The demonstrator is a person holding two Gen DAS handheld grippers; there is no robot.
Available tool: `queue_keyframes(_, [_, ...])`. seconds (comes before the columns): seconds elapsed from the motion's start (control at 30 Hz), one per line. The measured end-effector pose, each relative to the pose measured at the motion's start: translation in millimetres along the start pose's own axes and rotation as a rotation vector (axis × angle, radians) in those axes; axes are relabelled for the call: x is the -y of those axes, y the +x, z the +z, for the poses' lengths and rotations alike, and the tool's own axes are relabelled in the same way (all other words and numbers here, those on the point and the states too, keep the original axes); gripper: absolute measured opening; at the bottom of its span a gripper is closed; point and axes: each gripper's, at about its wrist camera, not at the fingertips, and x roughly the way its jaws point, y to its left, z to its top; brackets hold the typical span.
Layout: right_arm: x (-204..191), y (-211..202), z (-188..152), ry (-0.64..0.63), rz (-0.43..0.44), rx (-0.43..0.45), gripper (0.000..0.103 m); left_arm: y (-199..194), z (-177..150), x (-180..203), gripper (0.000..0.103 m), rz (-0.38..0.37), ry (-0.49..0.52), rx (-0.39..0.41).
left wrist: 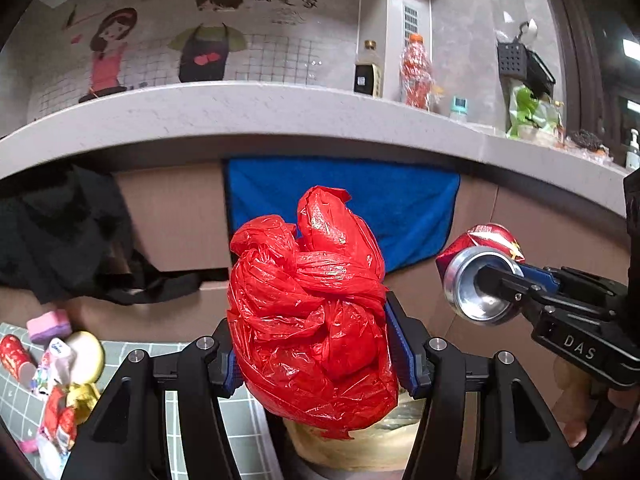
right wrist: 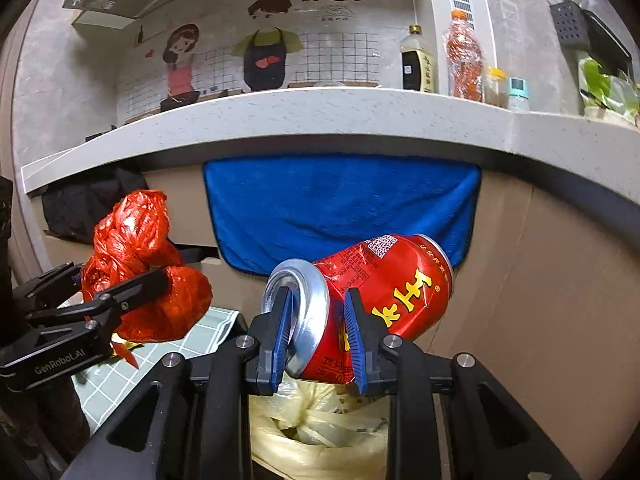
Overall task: Collect trash
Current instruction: 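Open the right tool over the bin while the left tool drops the red bag in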
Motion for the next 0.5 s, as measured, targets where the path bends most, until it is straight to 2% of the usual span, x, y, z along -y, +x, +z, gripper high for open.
queue_keyframes(0.37, [23,24,-5,0.044,0.027,-0.018,0.023,39,-8,-1,0.059,-0.025,-0.047,-0.077])
queue_keyframes(0.43, [28,30,-3,0.064,0.041,-0.005,0.025,48,-4,-5,0.062,-0.090,-0.070,-0.096])
queue_keyframes(0.47, [32,34,-3,0.074,0.035,0.001,0.030,56,-3,-6,0.063,-0.136,-0.072,-0.119])
queue_keyframes(0.5, [36,38,-5,0.086,0.024,0.000,0.037,68,-3,-7,0.069,-0.173,-0.068,-0.168])
